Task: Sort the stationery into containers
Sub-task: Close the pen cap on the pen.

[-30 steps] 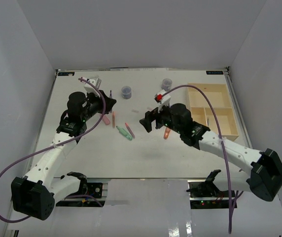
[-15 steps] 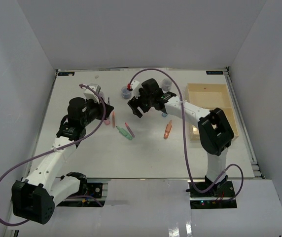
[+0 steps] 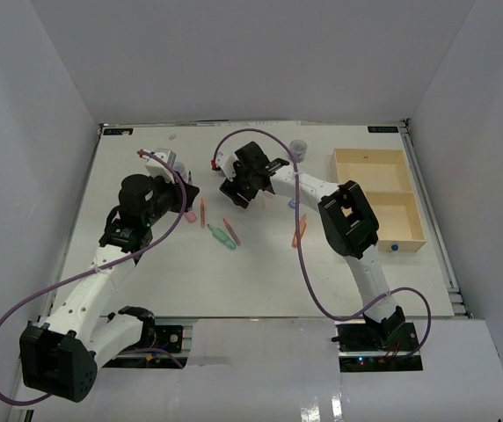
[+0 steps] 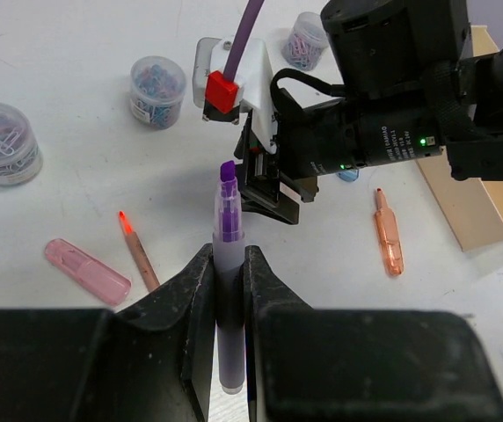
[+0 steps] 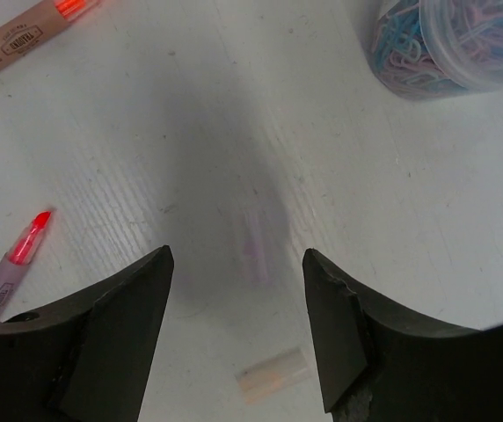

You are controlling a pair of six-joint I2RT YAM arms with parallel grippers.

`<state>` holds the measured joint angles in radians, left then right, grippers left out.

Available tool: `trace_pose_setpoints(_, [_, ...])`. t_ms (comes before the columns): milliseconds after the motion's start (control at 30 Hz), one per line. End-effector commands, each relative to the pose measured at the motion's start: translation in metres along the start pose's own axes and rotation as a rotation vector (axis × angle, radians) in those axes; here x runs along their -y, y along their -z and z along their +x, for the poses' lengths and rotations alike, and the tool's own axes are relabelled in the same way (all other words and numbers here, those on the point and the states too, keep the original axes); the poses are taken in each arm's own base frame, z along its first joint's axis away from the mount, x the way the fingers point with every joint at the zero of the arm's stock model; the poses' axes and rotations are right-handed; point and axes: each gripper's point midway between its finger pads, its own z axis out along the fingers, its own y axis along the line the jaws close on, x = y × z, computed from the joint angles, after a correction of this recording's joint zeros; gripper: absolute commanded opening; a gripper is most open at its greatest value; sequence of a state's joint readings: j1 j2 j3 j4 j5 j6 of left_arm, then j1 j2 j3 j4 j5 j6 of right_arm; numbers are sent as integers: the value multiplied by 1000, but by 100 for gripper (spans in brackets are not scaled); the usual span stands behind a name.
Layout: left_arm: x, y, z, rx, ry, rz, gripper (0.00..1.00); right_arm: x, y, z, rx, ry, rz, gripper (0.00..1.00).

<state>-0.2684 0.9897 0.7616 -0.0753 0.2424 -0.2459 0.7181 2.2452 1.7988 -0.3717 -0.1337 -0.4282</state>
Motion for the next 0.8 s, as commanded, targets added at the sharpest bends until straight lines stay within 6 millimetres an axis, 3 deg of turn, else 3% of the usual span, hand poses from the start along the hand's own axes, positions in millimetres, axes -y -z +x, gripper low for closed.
trace_pose_setpoints(0, [1, 3, -5, 21, 3, 1, 0, 6, -4, -7, 7, 30, 1, 67])
trace_pose_setpoints(333, [2, 3, -5, 19, 2, 10, 0, 1, -25, 2, -6, 32, -37, 56])
trace_pose_setpoints(567, [4, 3, -4, 15, -3, 20, 0, 0, -28, 15, -38, 24, -30, 46])
trace_pose_setpoints(767, [8, 4, -6, 18, -3, 39, 0, -1, -23, 7, -18, 18, -30, 35])
